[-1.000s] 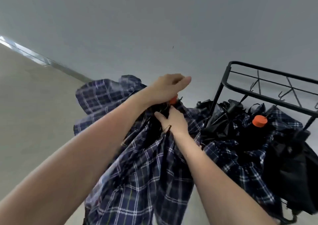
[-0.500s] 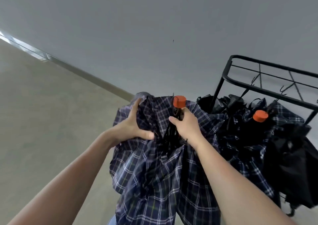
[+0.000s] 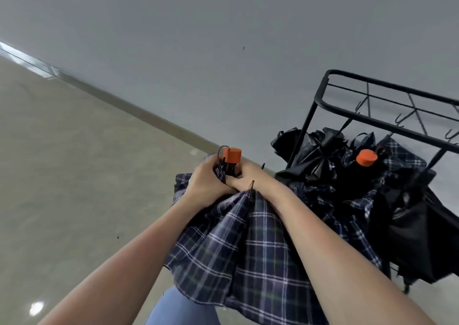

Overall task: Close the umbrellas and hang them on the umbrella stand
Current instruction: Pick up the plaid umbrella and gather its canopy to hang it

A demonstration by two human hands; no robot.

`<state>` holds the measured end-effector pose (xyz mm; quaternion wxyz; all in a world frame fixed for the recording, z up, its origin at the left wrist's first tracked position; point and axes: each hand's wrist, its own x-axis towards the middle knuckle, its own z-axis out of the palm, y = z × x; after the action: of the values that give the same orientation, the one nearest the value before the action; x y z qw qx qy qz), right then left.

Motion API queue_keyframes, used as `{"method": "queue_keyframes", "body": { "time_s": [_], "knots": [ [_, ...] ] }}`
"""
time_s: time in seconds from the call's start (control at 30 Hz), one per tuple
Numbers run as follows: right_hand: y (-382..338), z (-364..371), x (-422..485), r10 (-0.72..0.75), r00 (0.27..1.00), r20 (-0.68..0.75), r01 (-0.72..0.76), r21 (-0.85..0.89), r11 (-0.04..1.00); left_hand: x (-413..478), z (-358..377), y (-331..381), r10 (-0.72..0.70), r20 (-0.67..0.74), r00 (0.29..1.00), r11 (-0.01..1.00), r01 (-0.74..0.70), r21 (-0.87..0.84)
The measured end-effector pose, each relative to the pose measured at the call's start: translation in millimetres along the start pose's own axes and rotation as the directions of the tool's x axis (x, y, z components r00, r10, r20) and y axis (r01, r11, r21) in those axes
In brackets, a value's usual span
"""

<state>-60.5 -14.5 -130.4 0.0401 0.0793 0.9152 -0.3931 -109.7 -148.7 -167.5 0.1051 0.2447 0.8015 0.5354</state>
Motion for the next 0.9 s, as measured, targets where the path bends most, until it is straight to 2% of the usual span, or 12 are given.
{"method": "queue_keyframes", "body": {
  "time_s": [0.13, 0.23, 0.33, 0.4, 0.47, 0.53, 0.6, 0.63, 0.7, 0.77, 0.83, 0.9],
  "knots": [
    [-2.9, -8.0, -9.9, 0.074, 0.984, 0.164, -0.101, 0.164, 0.981, -2.2, 0.4, 1.8, 0.013, 0.046, 0.999, 0.998, -0.010, -0.064],
    [-11.2, -12.5, -17.7, 0.102, 0.988, 0.119, -0.112, 0.081, 0.990, -0.1, 1.7, 3.1, 0.023, 0.069, 0.997, 0.993, -0.015, -0.113],
    [-22.4, -18.4, -29.9, 0.019, 0.977, -0.211, -0.011, 0.039, 0.999, 7.4, -0.2, 0.5, 0.024, -0.018, 1.000, 0.998, -0.025, -0.064],
    [-27.1, -23.3, -39.6, -0.026, 0.863, -0.504, 0.101, 0.122, 0.987, 12.0, -3.1, -3.6, 0.005, -0.107, 0.994, 1.000, -0.003, 0.010],
    [-26.8, -23.1, -50.1, -0.021, 0.765, -0.644, 0.158, 0.155, 0.975, 15.7, -6.8, -4.4, -0.052, -0.194, 0.980, 0.998, 0.056, 0.019],
    [-18.1, -15.3, -55.0, 0.040, 0.841, -0.540, 0.024, 0.110, 0.994, 18.2, -11.2, -2.3, -0.091, -0.261, 0.961, 0.996, 0.093, -0.004],
    [-4.7, -0.8, -54.4, 0.200, 0.929, -0.312, -0.179, 0.094, 0.979, 19.0, -13.2, 2.8, -0.086, -0.260, 0.962, 0.996, 0.083, -0.022],
    [0.4, 6.7, -53.4, 0.271, 0.942, -0.200, -0.242, 0.157, 0.958, 17.7, -12.2, 6.3, -0.070, -0.225, 0.972, 0.997, 0.065, -0.030],
    [5.5, 18.6, -48.4, 0.278, 0.958, -0.074, -0.230, 0.387, 0.893, 12.4, -4.2, 13.2, -0.007, -0.120, 0.993, 0.999, 0.001, -0.052],
    [9.5, 26.2, -39.7, 0.178, 0.976, -0.128, -0.091, 0.500, 0.861, 5.0, 5.9, 18.4, 0.044, -0.061, 0.997, 0.993, -0.051, -0.111],
    [10.0, 29.0, -34.1, 0.098, 0.975, -0.198, 0.008, 0.473, 0.881, -0.3, 10.6, 18.9, 0.042, -0.078, 0.996, 0.982, -0.055, -0.180],
    [10.3, 29.5, -32.0, 0.088, 0.972, -0.216, 0.008, 0.407, 0.913, -2.8, 7.6, 16.6, 0.008, -0.082, 0.997, 0.972, -0.027, -0.235]
  ]
}}
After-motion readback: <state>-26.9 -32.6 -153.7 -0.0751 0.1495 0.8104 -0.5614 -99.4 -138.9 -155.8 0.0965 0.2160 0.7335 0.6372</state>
